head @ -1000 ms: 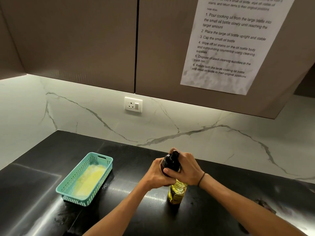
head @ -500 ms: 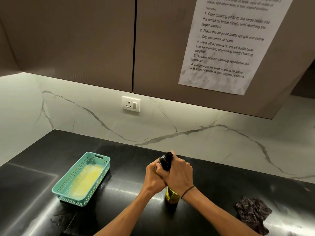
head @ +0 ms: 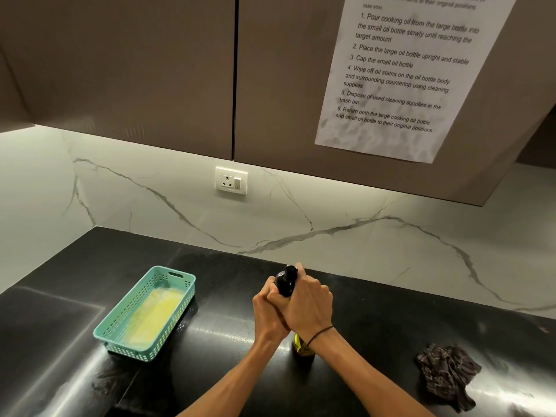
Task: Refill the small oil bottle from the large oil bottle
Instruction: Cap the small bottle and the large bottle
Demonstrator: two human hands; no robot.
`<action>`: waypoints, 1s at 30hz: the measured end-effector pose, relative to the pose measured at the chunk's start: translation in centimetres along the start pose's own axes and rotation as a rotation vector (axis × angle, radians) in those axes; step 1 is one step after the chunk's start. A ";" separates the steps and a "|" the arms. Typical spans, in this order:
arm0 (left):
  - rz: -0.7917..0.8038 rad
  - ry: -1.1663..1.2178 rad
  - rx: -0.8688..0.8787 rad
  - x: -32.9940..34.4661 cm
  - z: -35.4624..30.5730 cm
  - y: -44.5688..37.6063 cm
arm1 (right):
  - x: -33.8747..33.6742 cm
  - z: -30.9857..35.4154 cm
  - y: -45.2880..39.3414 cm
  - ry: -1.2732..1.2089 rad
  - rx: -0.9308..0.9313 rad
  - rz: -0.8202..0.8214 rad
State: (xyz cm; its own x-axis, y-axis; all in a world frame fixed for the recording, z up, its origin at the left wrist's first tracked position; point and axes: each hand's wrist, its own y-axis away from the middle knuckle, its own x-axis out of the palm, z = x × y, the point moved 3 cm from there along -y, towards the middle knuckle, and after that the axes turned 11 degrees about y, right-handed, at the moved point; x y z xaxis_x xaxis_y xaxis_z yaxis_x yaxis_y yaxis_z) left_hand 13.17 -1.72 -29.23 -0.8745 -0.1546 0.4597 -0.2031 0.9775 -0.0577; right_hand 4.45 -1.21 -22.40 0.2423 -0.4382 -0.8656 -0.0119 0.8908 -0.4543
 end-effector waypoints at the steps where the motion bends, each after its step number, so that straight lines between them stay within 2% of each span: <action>1: -0.016 -0.002 0.000 -0.3 0.1 0.0 | 0.2 0.1 0.1 -0.014 0.003 0.012; 6: 0.007 0.114 -0.063 -2.2 1.2 -0.9 | 1.8 0.5 0.4 -0.032 -0.017 0.117; 8: 0.074 -0.078 0.018 -3.4 1.7 -1.3 | 2.6 0.4 0.4 -0.049 -0.039 0.182; 10: 0.132 -0.380 0.133 -4.4 1.8 -1.6 | 3.4 0.2 0.1 -0.159 -0.045 0.248; 11: 0.147 -0.448 0.139 -4.7 1.8 -1.7 | 3.8 0.2 -0.1 -0.227 -0.046 0.275; 14: 0.191 -0.450 0.130 -5.8 1.8 -2.1 | 5.0 0.2 -0.4 -0.382 -0.045 0.342; 18: 0.264 -0.415 0.057 -7.4 2.0 -2.3 | 7.1 0.2 -0.1 -0.429 -0.034 0.398; 24: 0.209 -0.455 -0.119 -10.6 4.5 -1.6 | 11.6 0.9 2.2 -0.345 -0.023 0.509; 30: 0.126 -0.661 -0.147 -13.4 7.1 -0.8 | 15.9 0.6 4.3 -0.307 0.080 0.648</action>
State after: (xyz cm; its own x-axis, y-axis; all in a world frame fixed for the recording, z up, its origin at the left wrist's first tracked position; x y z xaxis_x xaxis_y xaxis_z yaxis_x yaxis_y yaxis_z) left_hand 21.90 -1.42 -41.68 -0.9821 -0.0479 -0.1820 -0.0609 0.9959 0.0668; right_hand 8.81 -4.30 -38.04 0.4728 0.2242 -0.8522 -0.1777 0.9715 0.1571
